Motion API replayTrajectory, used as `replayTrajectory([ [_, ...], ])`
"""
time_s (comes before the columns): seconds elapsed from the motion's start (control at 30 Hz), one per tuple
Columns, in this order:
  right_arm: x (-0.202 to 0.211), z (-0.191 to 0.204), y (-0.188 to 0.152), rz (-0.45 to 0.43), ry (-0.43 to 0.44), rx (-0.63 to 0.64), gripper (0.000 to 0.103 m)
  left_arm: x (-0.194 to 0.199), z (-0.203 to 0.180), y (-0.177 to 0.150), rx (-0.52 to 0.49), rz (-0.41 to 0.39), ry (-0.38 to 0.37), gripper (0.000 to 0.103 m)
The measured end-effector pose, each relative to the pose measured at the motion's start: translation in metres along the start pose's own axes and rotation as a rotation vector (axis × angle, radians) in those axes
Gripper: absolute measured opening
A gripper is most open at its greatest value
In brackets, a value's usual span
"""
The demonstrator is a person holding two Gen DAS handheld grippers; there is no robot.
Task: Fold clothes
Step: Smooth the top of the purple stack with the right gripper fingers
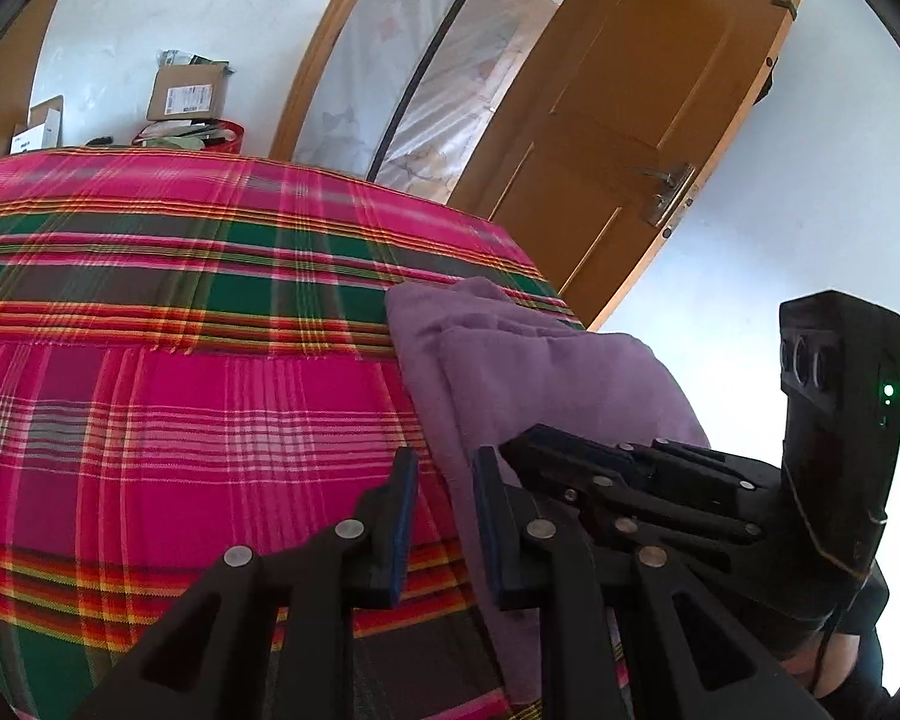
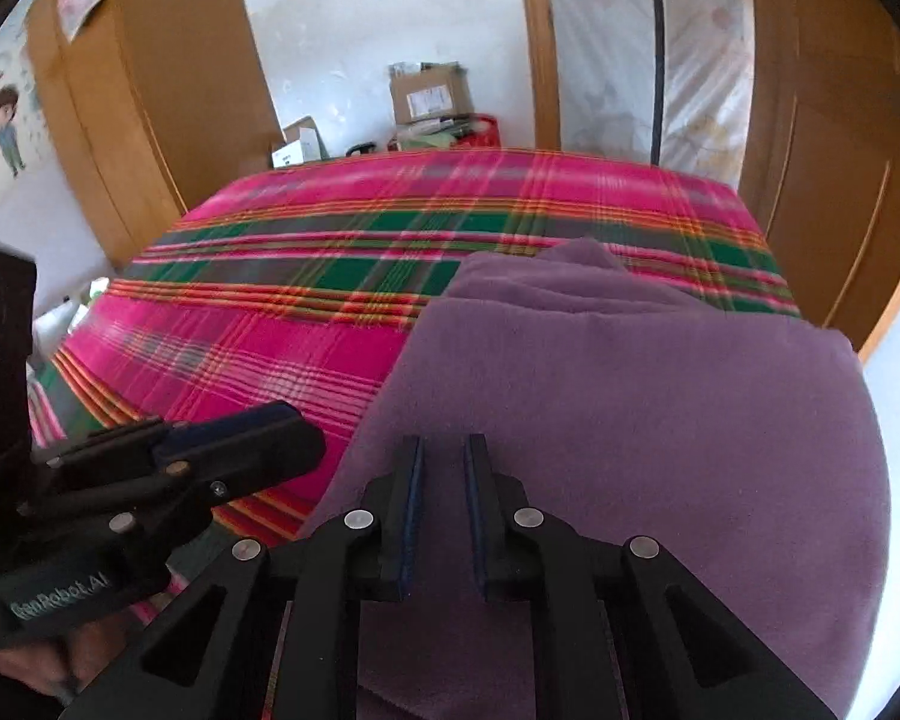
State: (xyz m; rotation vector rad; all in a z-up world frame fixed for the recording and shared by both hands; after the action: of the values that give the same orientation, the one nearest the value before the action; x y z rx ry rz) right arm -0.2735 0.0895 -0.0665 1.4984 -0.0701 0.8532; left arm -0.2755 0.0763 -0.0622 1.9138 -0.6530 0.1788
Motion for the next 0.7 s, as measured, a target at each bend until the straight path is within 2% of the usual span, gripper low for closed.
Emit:
replayTrajectory([
  [0.1,0.016,-0.014,0.013,-0.059,-0.012,-0.049,0.014,0.004,-0.011,0.002,-0.014,-0.029,-0.045,0.019],
  [0.23,0.036,-0.066,0.036,-0.135,-0.137,-0.125,0.014,0.007,-0.035,0.003,-0.068,-0.056,-0.119,0.019],
  [0.37,0.032,-0.114,0.040,-0.113,-0.229,-0.203,0.015,0.003,-0.056,-0.007,-0.135,-0.020,-0.170,0.019],
  [0.47,0.017,-0.129,0.033,-0.073,-0.253,-0.235,0.014,-0.006,-0.052,-0.016,-0.090,0.056,-0.176,0.019],
  [0.53,0.010,-0.129,0.029,-0.057,-0.261,-0.213,0.014,-0.009,-0.046,-0.020,-0.050,0.096,-0.169,0.019],
  [0.6,0.017,-0.125,0.029,-0.055,-0.265,-0.206,0.014,-0.010,-0.043,-0.021,-0.028,0.104,-0.174,0.019],
  [0.7,0.042,-0.119,0.027,-0.080,-0.266,-0.231,0.015,-0.008,-0.046,-0.022,-0.057,0.098,-0.161,0.019],
])
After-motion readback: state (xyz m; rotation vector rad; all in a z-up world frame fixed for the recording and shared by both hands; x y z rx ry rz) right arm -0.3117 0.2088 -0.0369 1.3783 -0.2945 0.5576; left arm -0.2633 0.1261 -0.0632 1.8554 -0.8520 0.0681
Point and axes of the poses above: each gripper's, at about its wrist camera, not at the fingertips, and x roughly against the way its jaws point, z to its left, y to its top, the point moved 8 cm from there along -x, roughly the way its jaws point, and after that the axes turned 14 degrees about -z, right-handed, at the moved point
